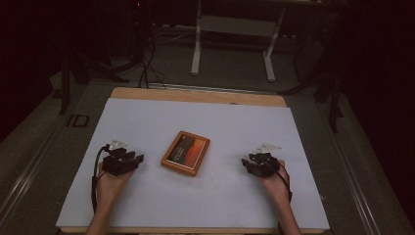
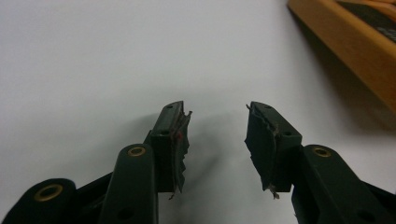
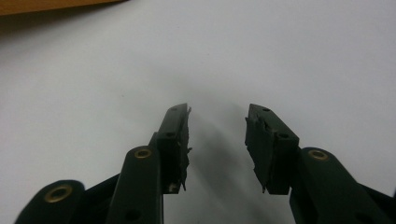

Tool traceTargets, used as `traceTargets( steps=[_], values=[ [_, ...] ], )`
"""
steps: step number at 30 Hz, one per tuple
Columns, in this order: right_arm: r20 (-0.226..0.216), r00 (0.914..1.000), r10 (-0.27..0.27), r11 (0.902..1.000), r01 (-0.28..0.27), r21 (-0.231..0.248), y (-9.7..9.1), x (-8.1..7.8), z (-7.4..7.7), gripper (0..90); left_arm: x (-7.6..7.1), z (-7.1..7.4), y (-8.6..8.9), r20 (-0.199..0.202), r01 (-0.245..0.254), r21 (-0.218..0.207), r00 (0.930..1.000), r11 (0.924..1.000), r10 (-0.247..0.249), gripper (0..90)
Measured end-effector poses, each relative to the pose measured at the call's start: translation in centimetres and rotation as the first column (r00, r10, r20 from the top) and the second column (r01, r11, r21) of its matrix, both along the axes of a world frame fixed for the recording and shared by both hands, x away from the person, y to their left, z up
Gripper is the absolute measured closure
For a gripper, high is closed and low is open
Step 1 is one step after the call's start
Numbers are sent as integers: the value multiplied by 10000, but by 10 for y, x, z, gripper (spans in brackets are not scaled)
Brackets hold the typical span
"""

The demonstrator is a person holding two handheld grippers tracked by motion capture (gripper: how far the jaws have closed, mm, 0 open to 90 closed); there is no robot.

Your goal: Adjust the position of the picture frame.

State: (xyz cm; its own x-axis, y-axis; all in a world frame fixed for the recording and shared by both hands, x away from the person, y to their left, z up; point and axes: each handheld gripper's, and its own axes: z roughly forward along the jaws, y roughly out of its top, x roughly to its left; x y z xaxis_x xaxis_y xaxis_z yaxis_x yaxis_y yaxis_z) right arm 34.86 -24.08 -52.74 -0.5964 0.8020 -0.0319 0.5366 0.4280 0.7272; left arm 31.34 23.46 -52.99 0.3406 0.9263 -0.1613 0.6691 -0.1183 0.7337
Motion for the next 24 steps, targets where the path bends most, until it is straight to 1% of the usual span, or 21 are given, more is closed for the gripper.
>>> traceTargets(
  steps=[2, 8, 9, 12, 15, 19, 20, 21, 24],
  values=[
    [69, 9999, 80, 10000, -80, -13, 1, -1, 0, 588, 0, 1, 0, 39, 32, -117, 10000, 9999, -31, 568],
    [63, 9999, 122, 9999, -122, -13, 0, -1, 1, 581, -1, 2, 0, 53, 143, -117, 9999, 9998, -142, 568],
    [85, 9999, 119, 9999, -119, -16, 0, -1, 1, 580, -2, 3, -1, 98, 214, -202, 9997, 9996, -212, 568],
    [152, 9998, 158, 9999, -159, 21, 1, -2, 4, 578, -3, 5, -1, 170, 295, -269, 9994, 9992, -290, 571],
    [170, 9996, 246, 9997, -246, -3, 2, -3, 5, 578, -4, 7, -2, 272, 377, -260, 9989, 9990, -370, 583],
    [224, 9990, 387, 9992, -387, -28, 5, -4, 6, 578, -6, 10, -3, 392, 509, -246, 9980, 9984, -499, 637],
    [239, 9987, 452, 9990, -452, -42, 6, -4, 7, 578, -6, 11, -3, 414, 549, -253, 9977, 9982, -539, 664],
    [239, 9987, 452, 9990, -452, -42, 6, -4, 7, 578, -6, 11, -3, 434, 602, -288, 9973, 9978, -590, 664],
    [267, 9983, 527, 9986, -526, -48, 7, -5, 8, 577, -8, 13, -5, 496, 742, -346, 9961, 9966, -724, 713]
  ],
)
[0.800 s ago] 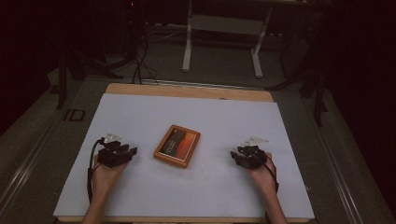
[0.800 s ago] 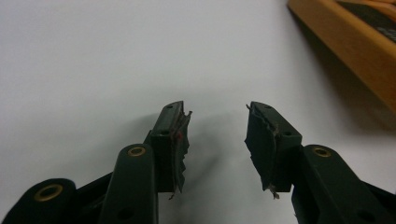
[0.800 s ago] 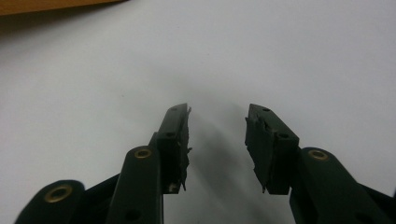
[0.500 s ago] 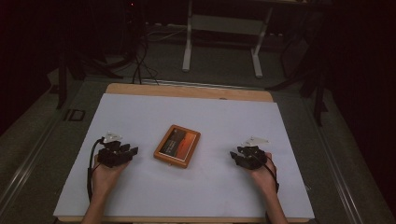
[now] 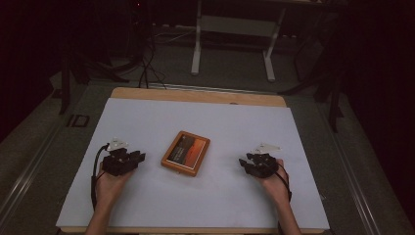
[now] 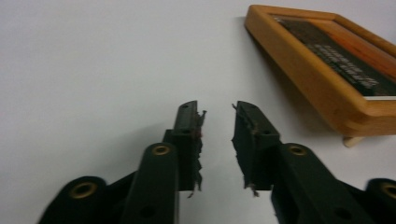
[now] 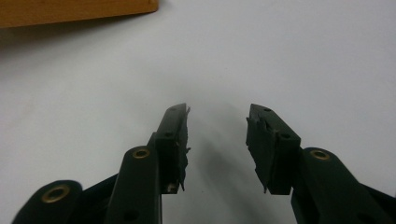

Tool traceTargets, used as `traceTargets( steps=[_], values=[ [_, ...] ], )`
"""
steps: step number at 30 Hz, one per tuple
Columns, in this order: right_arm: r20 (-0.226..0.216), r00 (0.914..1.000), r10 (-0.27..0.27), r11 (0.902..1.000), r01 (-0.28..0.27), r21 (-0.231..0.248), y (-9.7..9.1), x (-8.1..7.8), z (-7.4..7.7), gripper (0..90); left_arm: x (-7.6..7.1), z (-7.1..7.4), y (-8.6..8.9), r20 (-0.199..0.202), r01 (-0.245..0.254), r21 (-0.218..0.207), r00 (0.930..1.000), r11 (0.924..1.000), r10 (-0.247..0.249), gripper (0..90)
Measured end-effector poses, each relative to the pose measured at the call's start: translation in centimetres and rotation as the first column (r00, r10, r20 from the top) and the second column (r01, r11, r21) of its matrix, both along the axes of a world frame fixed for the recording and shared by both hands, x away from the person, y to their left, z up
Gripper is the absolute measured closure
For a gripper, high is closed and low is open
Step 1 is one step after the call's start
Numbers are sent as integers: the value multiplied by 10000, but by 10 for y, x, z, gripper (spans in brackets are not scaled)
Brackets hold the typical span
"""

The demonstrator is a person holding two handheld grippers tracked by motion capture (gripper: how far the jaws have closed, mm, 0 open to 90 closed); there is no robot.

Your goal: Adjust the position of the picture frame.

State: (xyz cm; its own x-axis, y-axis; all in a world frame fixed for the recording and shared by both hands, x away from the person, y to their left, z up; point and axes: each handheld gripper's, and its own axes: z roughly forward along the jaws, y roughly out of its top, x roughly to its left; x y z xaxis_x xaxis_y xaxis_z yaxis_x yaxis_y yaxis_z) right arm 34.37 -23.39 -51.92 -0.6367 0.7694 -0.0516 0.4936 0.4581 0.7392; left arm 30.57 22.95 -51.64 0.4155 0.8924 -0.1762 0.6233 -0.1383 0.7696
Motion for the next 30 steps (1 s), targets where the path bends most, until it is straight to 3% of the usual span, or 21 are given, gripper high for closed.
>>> traceTargets(
  steps=[7, 16, 21, 26, 27, 28, 30],
  values=[
    [80, 9998, 172, 9999, -172, 8, 2, -1, 3, 578, -1, 2, -8, 34, 662, 231, 9978, 9975, -663, 888],
    [106, 9996, 262, 9997, -262, 14, 4, -2, 5, 569, -1, 4, -25, 233, 1393, 96, 9899, 9902, -1395, 895],
    [37, 9996, 294, 9996, -294, -29, 4, -2, 3, 565, 3, 0, -37, 166, 1794, 276, 9835, 9834, -1799, 895],
    [26, 9996, 292, 9996, -292, -63, 4, -1, 3, 563, 2, 1, -43, 342, 1989, 297, 9792, 9796, -1999, 894],
    [21, 9996, 289, 9996, -289, -70, 4, -1, 3, 562, 1, 2, -44, 367, 2162, 327, 9754, 9758, -2173, 894],
    [12, 9996, 290, 9996, -290, -61, 3, -1, 2, 561, 0, 2, -46, 465, 2344, 541, 9704, 9706, -2370, 894],
    [-14, 9996, 271, 9996, -271, -61, 3, -1, 1, 560, -2, 4, -50, 527, 2344, 957, 9693, 9674, -2401, 894]
  ],
)
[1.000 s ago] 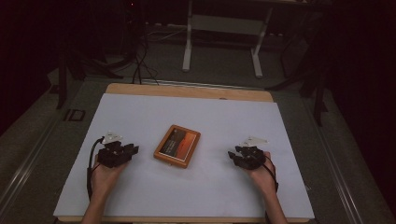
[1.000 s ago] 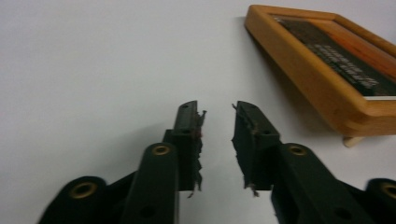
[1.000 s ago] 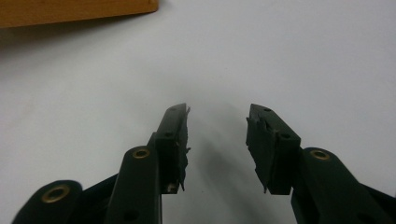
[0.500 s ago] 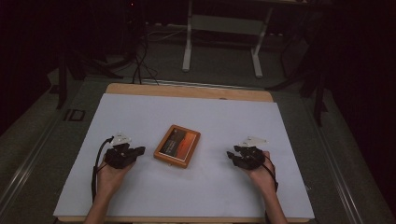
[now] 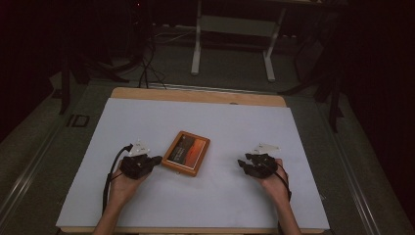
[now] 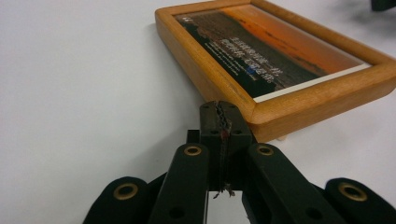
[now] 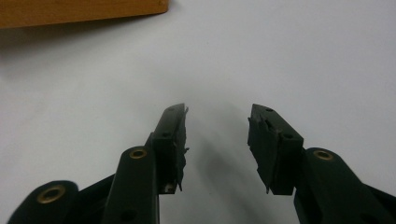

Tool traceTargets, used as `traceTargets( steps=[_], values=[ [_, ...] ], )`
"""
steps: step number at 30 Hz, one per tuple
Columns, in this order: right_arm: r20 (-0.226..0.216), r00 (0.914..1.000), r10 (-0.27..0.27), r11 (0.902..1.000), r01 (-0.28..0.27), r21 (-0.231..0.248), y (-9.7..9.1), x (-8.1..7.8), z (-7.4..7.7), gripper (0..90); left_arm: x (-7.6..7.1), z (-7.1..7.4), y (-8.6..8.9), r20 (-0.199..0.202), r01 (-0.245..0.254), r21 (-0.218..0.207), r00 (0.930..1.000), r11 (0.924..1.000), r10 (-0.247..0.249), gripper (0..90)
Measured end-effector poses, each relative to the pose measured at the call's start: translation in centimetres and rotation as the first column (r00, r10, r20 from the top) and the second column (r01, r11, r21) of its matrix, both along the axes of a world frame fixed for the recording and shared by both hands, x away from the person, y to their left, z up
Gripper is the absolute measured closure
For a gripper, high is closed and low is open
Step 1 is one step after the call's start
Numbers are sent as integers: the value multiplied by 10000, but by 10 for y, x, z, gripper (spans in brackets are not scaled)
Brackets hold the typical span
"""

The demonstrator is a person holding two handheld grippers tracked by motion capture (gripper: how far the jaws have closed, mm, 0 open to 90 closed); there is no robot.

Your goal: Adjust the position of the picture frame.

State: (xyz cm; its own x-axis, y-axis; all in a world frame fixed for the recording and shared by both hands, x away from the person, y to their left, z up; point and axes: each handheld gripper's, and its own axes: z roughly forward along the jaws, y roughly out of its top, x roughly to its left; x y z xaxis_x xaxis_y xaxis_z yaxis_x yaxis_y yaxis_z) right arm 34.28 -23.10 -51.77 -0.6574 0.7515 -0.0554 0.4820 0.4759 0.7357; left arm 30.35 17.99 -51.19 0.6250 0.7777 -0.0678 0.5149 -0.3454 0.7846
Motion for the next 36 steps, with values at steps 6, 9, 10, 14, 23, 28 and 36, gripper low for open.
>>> traceTargets(
  steps=[6, 9, 10, 14, 23, 28, 36],
  values=[
    [-27, 10000, -12, 10000, 12, 13, 0, 0, -1, 558, -2, 1, 0, -7, 99, -73, 10000, 9999, -99, 894],
    [-32, 10000, 20, 10000, -20, -18, 0, 1, -1, 558, -3, 2, -1, -16, 164, -62, 9999, 9998, -164, 895],
    [-28, 10000, 35, 10000, -35, -36, 0, 1, -2, 557, -3, 2, -2, -19, 167, -51, 9999, 9998, -167, 895],
    [-64, 10000, 44, 10000, -44, -48, 0, 1, -2, 558, -5, 3, -4, -1, 283, -33, 9996, 9996, -283, 895],
    [-82, 10000, 50, 10000, -50, -38, 0, 1, -3, 557, -8, 6, -8, 24, 199, 388, 9998, 9990, -200, 895],
    [-81, 10000, 40, 10000, -41, -49, 1, 1, -3, 554, -10, 6, -9, 26, 190, 453, 9998, 9988, -191, 895],
    [-227, 9994, 249, 9997, -249, 10, 8, 0, -4, 553, -16, 11, -19, 158, 461, 569, 9988, 9973, -471, 895]
  ],
)
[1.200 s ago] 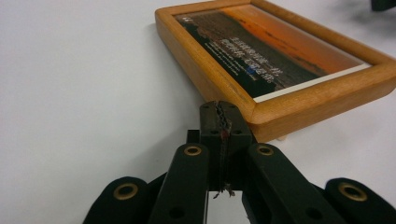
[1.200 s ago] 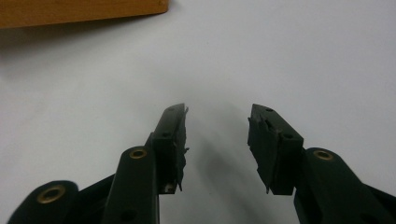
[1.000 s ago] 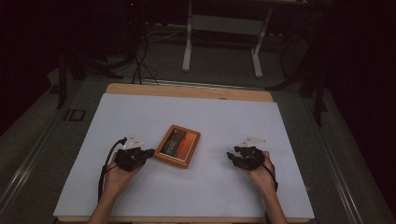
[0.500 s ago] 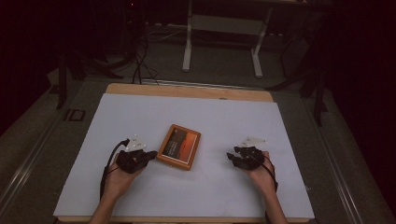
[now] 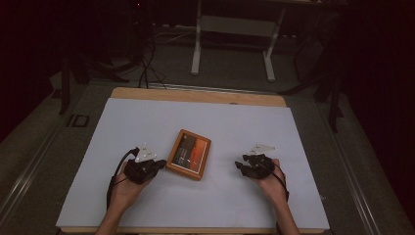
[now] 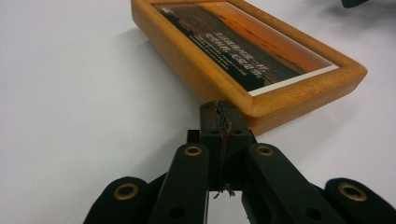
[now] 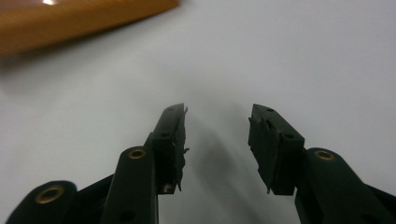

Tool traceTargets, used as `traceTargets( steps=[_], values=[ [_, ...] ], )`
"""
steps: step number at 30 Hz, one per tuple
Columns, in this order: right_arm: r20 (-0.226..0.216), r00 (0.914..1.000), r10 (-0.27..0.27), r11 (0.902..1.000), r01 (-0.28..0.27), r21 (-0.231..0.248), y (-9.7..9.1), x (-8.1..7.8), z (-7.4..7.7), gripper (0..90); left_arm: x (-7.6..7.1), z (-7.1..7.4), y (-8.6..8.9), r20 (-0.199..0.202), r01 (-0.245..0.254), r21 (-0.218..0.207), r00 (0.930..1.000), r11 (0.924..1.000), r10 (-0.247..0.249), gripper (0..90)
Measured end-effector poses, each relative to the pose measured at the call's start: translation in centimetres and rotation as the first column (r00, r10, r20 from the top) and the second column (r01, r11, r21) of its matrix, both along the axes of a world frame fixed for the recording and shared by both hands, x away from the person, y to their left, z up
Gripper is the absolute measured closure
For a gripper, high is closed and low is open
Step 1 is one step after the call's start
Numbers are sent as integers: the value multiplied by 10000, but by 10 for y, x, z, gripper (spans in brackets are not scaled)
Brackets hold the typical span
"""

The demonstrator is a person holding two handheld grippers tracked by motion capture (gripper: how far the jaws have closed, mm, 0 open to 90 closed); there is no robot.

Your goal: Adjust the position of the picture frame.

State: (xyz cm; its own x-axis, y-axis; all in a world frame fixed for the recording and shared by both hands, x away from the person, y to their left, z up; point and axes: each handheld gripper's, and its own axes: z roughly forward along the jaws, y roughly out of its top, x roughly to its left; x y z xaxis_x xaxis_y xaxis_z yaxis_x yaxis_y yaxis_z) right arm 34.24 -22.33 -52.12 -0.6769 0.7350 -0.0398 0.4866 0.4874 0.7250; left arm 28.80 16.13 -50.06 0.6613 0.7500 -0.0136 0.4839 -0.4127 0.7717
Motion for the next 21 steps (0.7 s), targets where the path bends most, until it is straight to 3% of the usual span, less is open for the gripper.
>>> traceTargets(
  steps=[7, 21],
  values=[
    [113, 9986, 526, 9985, -528, 144, 14, -6, 6, 549, -4, 3, -10, 145, 314, 90, 9994, 9995, -316, 895],
    [-8, 9977, 671, 9970, -670, 388, 15, -9, 9, 549, -7, 6, -12, 60, 486, -42, 9988, 9988, -486, 877]
  ],
)
